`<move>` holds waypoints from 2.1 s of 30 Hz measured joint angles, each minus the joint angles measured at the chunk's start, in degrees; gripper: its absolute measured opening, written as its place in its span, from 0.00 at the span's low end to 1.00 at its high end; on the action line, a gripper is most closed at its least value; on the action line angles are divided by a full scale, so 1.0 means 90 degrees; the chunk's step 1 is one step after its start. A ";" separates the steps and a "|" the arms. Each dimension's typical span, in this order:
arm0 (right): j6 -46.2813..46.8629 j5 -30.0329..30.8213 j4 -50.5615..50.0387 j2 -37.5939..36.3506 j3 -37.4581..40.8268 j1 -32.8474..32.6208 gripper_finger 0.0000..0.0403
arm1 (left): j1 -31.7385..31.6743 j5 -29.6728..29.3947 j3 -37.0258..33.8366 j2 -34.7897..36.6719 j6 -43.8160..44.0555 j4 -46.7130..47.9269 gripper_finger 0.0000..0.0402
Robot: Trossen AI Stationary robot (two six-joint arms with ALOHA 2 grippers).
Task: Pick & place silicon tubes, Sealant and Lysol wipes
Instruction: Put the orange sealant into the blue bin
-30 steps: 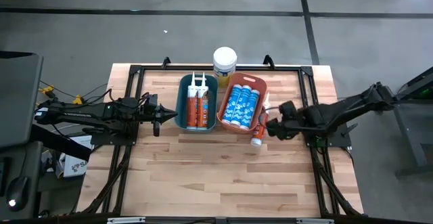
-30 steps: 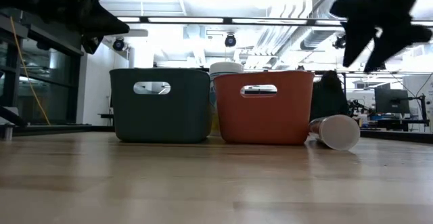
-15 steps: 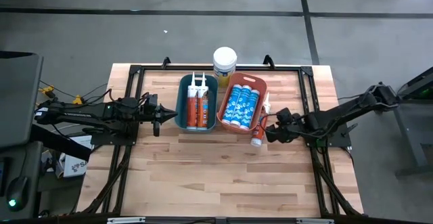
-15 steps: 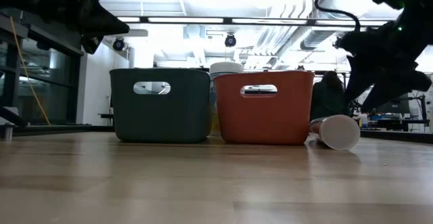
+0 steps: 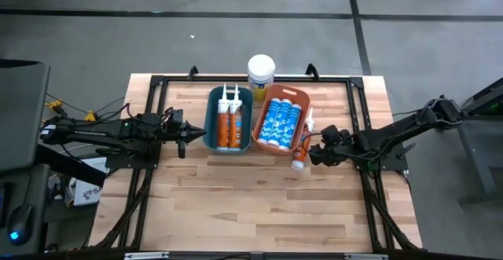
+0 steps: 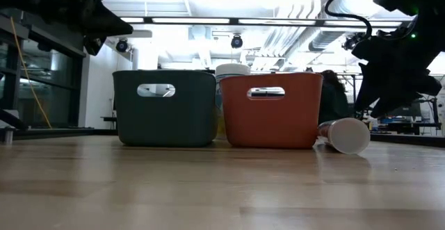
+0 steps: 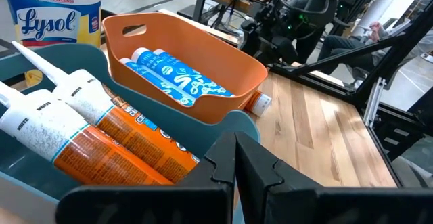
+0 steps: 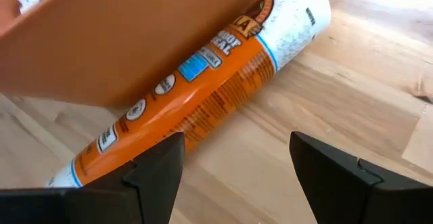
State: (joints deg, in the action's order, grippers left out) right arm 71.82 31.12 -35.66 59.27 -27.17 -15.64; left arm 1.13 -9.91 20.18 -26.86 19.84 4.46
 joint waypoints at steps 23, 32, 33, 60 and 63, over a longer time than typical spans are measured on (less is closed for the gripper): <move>0.0776 0.0899 0.1965 0.0792 -0.0006 0.0325 0.65 | 0.0000 0.0000 0.0000 0.0001 0.0000 0.0002 0.00; 0.1032 0.1012 0.1962 0.0792 -0.0006 0.0323 0.65 | 0.0002 0.0000 0.0000 -0.0002 0.0000 0.0002 0.00; 0.1032 0.1014 0.1964 0.0792 -0.0006 0.0323 0.65 | 0.0000 0.0000 0.0000 -0.0002 0.0000 0.0002 0.00; 0.1125 0.0828 0.1775 0.0789 -0.0006 0.0911 0.65 | 0.0001 0.0000 0.0000 -0.0001 0.0000 0.0002 0.00; 0.0666 0.0813 0.1782 0.0789 -0.0006 0.0911 0.65 | 0.0000 0.0000 0.0000 -0.0001 0.0000 0.0002 0.00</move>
State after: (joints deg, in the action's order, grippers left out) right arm 77.81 38.44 -19.62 66.37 -27.22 -7.44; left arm 1.13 -9.91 20.18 -26.87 19.84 4.47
